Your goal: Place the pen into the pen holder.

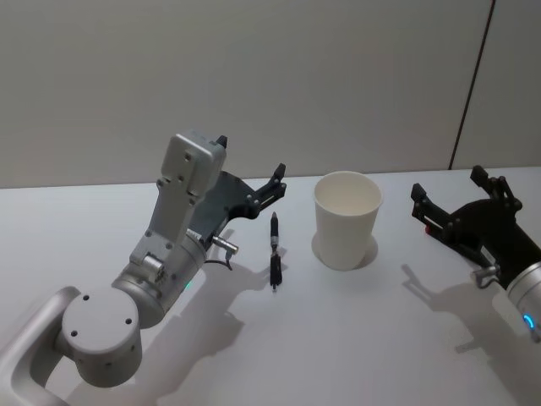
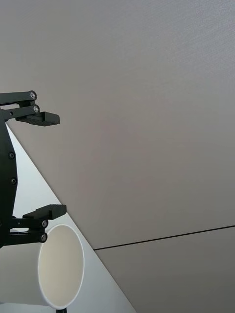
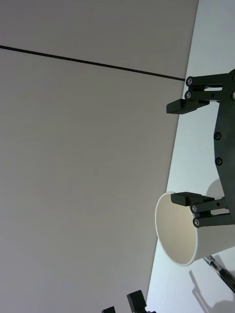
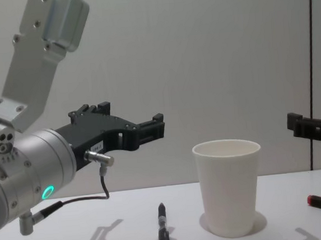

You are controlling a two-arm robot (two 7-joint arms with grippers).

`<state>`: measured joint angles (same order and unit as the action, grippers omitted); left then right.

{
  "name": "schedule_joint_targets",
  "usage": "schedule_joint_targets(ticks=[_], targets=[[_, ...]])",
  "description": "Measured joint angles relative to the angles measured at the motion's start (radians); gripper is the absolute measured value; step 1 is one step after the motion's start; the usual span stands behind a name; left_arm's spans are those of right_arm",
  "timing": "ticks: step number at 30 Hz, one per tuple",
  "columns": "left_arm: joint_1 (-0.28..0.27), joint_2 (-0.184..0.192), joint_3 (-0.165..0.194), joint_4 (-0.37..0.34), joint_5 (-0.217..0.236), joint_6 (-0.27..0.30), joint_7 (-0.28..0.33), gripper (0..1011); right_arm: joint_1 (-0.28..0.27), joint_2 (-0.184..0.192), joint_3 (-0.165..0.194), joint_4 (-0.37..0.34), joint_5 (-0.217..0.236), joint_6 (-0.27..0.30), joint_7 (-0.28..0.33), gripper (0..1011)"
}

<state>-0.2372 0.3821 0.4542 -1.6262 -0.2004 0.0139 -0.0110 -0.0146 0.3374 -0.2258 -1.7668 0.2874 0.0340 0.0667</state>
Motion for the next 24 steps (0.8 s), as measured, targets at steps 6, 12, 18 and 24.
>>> schedule_joint_targets(ticks=[6, 12, 18, 24], targets=[[0.000, 0.000, 0.000, 0.000, 0.000, 0.000, 0.000, 1001, 0.000, 0.000, 0.000, 0.000, 0.000, 0.000, 0.000, 1001], [0.000, 0.000, 0.000, 0.000, 0.000, 0.000, 0.000, 1001, 0.000, 0.000, 0.000, 0.000, 0.000, 0.000, 0.000, 1001], [0.000, 0.000, 0.000, 0.000, 0.000, 0.000, 0.000, 1001, 0.000, 0.000, 0.000, 0.000, 0.000, 0.000, 0.000, 1001], [0.000, 0.000, 0.000, 0.000, 0.000, 0.000, 0.000, 1001, 0.000, 0.000, 0.000, 0.000, 0.000, 0.000, 0.000, 1001]])
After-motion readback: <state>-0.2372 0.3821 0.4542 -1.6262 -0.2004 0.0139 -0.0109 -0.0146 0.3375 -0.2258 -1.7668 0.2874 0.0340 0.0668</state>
